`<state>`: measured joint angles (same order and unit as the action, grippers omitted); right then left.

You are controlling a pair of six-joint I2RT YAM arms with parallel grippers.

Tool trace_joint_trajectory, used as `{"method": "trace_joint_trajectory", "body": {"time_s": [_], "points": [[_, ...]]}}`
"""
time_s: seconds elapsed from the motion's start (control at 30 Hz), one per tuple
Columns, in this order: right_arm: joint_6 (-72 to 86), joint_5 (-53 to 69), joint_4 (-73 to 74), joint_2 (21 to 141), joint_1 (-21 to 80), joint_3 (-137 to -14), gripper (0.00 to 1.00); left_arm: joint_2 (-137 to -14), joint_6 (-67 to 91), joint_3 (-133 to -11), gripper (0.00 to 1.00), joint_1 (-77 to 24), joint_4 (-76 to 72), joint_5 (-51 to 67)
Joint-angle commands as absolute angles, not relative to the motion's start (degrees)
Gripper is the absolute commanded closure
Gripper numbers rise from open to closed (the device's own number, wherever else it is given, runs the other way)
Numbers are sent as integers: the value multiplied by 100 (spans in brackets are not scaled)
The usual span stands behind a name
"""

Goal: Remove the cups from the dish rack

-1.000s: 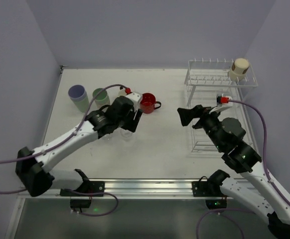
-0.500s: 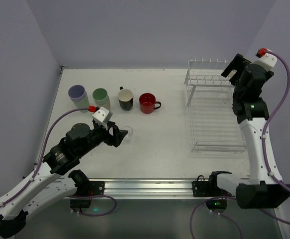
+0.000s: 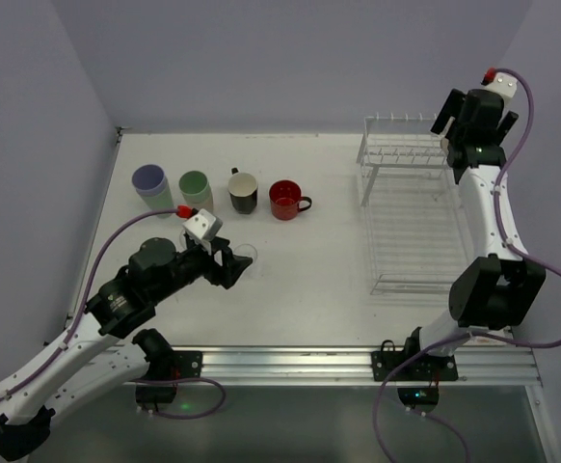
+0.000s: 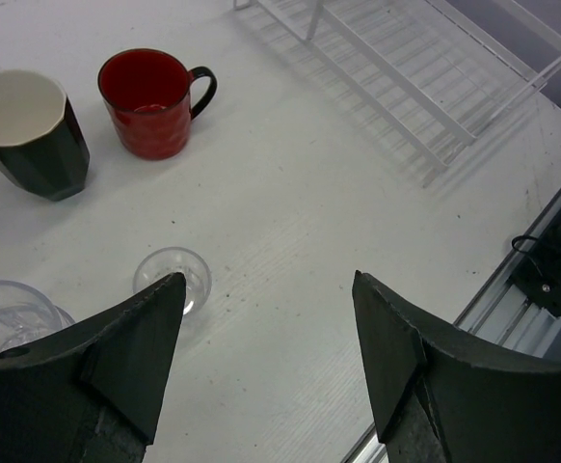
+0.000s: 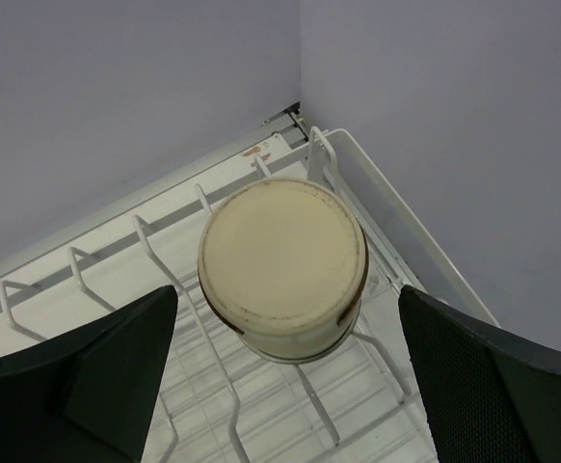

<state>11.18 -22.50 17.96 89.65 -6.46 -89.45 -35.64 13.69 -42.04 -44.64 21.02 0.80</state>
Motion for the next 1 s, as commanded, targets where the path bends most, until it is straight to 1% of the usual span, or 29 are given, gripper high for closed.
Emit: {"method": "trace_joint_trajectory", "body": {"time_s": [0.0, 0.1, 0.17, 0.2, 0.3, 0.47, 0.53, 0.6, 0.7, 0.87, 0.97], "points": [[835, -2144, 1705, 9184, -686, -9456, 1, -3577, 1204, -4245, 26, -4438, 1916, 299], [756, -2153, 1670, 9351, -686, -9606, 1, -3586, 1204, -4245, 26, -4430, 1925, 273], [747, -2171, 1670, 9465, -677, -9720, 4, -3577, 1195, -4245, 26, -4430, 1925, 246], [747, -2171, 1661, 9492, -685, -9747, 12, -3586, 1195, -4245, 26, -4430, 1925, 229], [756, -2153, 1687, 9545, -686, -9852, 26, -3612, 1187, -4245, 26, -4412, 1934, 158], [738, -2188, 1872, 9633, -686, -9958, 28, -3674, 1187, -4245, 26, -4377, 1951, 79], [712, -2206, 1872, 9668, -686, -9941, 37, -3700, 1187, -4245, 26, -4359, 1960, 62], [721, -2180, 1846, 9633, -686, -9862, 42, -3718, 1195, -4245, 26, -4351, 1960, 35], [861, -2057, 1636, 9405, -686, -9730, 46, -3727, 1187, -4245, 26, -4316, 1951, 35], [1291, -1443, 1134, 8659, -686, -9650, 53, -3876, 1222, -4298, 26, -4210, 1907, 61], [1537, -1240, 1037, 8299, -668, -9668, 55, -3894, 1248, -4315, 26, -4175, 1828, 114]]}}
